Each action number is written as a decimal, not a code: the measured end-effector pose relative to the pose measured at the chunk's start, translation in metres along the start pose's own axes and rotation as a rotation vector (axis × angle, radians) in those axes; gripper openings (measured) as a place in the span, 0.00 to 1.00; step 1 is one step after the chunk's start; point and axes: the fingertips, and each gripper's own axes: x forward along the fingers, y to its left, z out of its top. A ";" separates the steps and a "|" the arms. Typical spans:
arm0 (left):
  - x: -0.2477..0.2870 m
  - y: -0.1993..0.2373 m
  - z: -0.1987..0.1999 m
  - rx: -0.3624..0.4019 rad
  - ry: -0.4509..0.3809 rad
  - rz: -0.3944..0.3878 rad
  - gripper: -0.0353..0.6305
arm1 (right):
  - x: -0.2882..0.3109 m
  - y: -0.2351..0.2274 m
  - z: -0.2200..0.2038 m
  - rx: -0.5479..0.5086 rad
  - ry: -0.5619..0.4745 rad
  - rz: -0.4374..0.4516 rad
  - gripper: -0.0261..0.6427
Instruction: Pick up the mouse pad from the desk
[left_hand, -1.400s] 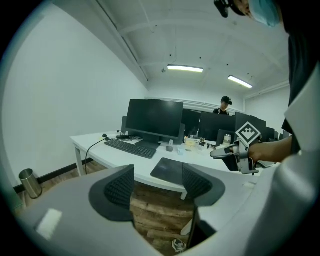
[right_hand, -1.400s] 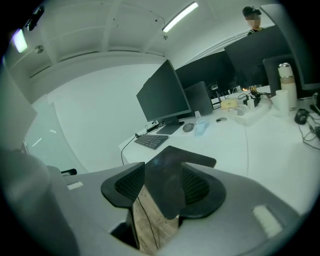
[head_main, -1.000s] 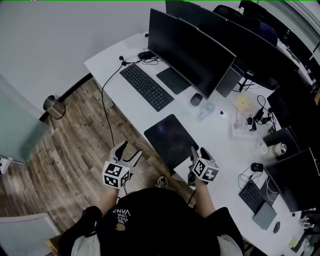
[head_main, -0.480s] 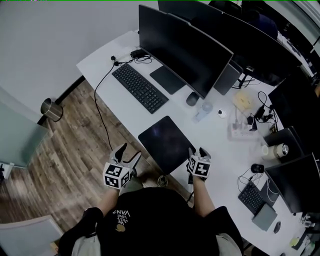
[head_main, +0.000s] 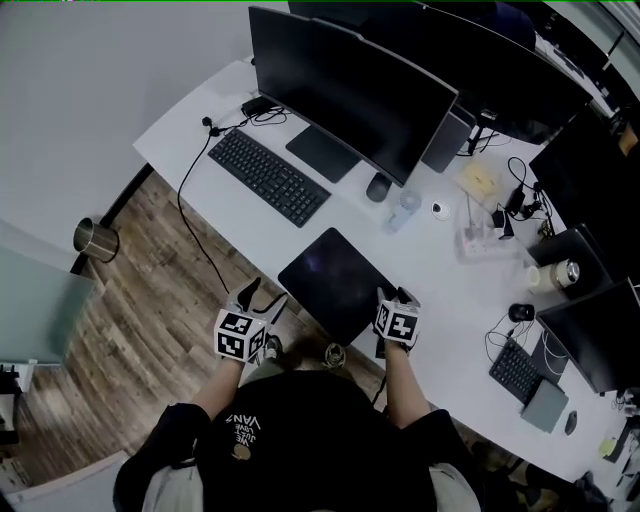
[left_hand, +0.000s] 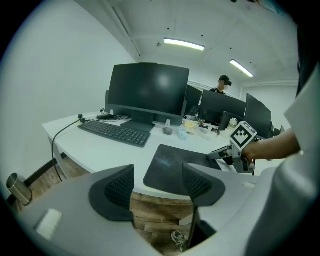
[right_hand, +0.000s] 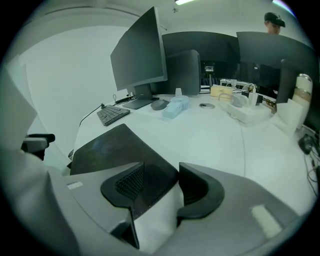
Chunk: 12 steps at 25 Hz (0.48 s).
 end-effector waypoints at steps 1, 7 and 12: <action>0.005 0.000 -0.002 0.001 0.012 -0.007 0.47 | 0.000 0.001 0.000 0.001 -0.002 -0.003 0.36; 0.034 0.001 -0.012 0.005 0.082 -0.037 0.47 | -0.002 0.010 -0.004 0.035 -0.007 0.037 0.25; 0.057 0.004 -0.022 0.018 0.158 -0.039 0.47 | -0.008 0.023 0.000 0.040 -0.042 0.050 0.11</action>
